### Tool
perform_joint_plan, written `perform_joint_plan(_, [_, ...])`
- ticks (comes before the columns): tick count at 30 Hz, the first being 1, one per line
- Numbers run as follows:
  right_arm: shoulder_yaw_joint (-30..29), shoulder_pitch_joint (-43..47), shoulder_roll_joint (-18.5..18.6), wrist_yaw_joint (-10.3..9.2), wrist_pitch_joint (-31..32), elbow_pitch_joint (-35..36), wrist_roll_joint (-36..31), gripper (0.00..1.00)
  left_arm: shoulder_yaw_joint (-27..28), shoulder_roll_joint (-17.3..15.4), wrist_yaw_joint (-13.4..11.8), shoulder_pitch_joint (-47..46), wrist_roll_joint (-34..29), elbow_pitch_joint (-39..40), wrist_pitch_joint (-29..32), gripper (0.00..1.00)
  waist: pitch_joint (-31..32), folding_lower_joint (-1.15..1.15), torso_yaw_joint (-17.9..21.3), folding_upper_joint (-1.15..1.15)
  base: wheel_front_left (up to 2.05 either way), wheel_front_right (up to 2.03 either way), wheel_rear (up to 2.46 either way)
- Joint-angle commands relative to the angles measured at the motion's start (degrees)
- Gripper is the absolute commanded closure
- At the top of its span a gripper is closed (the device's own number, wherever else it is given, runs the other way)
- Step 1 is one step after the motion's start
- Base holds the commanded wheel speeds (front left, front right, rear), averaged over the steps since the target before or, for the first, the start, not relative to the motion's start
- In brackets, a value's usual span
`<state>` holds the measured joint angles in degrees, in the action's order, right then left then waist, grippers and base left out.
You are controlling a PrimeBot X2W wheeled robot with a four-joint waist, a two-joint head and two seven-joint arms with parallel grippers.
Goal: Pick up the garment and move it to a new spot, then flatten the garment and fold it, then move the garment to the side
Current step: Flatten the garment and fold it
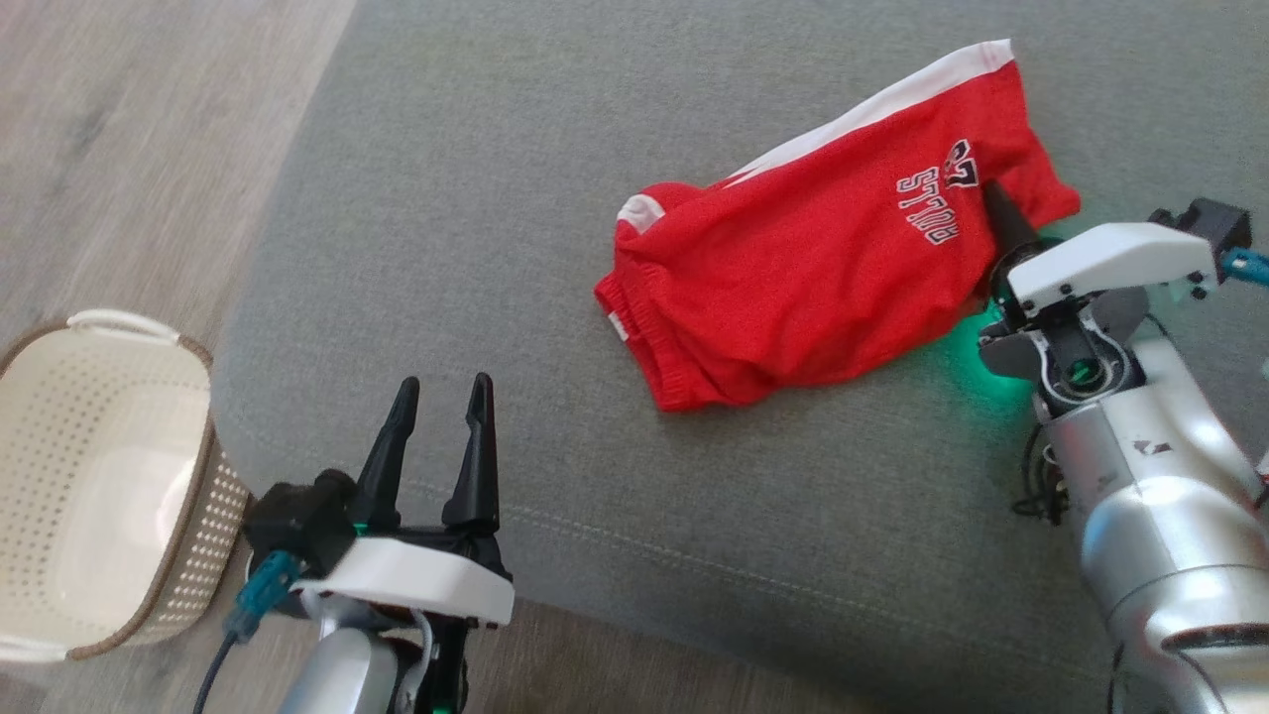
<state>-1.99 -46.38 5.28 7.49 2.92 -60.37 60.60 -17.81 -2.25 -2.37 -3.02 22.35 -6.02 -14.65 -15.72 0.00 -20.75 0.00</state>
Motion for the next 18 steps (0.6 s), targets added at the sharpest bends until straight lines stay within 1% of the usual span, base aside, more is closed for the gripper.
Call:
perform_joint_plan(1, [1.06,2.42,-2.4,0.0,-0.4,0.41,0.99,1.0,1.97,-0.63,-0.23,-1.52,0.16,1.4,-0.35,0.0,0.53,0.0,0.68,0.0,0.0,0.0,0.0])
perform_joint_plan(3, [1.05,3.15,-2.4,0.0,-1.09,1.11,1.49,1.0,2.13,-0.63,-0.23,-1.48,0.03,1.42,-0.35,0.0,0.93,0.0,1.45,0.0,0.0,0.0,0.0])
perform_joint_plan(12, [1.47,8.65,-2.4,0.0,-9.12,6.03,4.79,1.0,2.89,-0.63,0.26,-0.68,-1.05,1.32,-0.35,0.0,2.94,0.0,6.39,0.0,0.0,0.0,0.0])
perform_joint_plan(18, [2.35,12.17,-2.4,0.0,-14.16,5.66,6.87,1.0,3.76,-0.63,0.6,-0.02,-1.85,1.1,-0.35,0.0,4.81,0.0,9.62,0.0,0.0,0.0,0.0])
